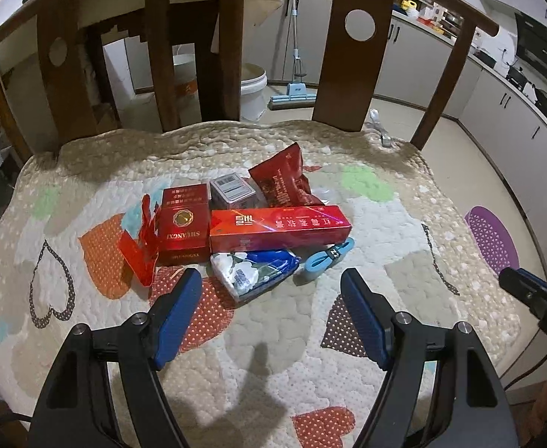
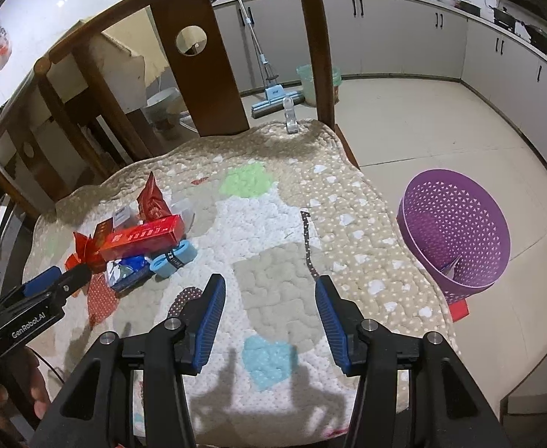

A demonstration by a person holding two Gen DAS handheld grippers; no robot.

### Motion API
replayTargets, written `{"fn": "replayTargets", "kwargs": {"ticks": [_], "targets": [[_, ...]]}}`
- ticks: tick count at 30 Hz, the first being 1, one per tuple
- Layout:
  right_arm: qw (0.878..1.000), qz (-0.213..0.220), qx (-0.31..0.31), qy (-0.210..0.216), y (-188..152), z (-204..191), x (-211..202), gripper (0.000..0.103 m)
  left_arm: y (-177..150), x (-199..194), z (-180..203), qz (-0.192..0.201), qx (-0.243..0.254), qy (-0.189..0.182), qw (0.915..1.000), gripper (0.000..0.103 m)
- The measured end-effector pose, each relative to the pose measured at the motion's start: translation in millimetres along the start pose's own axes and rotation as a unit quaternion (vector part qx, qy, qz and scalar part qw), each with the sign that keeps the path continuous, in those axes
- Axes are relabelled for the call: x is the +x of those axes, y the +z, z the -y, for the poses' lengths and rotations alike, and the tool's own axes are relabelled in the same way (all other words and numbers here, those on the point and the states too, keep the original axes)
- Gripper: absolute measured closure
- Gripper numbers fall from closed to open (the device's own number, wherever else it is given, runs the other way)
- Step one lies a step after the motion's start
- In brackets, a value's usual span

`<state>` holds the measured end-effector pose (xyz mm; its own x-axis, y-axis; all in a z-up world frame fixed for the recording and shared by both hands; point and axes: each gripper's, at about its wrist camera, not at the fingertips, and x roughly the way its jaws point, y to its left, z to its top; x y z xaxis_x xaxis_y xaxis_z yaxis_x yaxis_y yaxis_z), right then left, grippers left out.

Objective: Collect trash
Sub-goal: 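Move both grippers back from the wastebasket to the trash pile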

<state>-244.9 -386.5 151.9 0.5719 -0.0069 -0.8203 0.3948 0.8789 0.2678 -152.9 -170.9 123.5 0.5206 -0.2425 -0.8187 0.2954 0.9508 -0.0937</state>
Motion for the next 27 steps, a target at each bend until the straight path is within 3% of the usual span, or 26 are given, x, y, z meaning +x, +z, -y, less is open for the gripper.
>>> {"fn": "replayTargets", "kwargs": {"ticks": [16, 27], "targets": [[0.999, -0.003, -0.01, 0.039, -2, -2, 9, 0.046, -5, 8, 2, -0.01, 0.013, 0.021, 0.9996, 0.027], [0.994, -0.038, -0.051, 0.089, -3, -24, 44, 0.046, -12, 32, -87, -0.032, -0.05, 0.066, 0.996, 0.027]]}}
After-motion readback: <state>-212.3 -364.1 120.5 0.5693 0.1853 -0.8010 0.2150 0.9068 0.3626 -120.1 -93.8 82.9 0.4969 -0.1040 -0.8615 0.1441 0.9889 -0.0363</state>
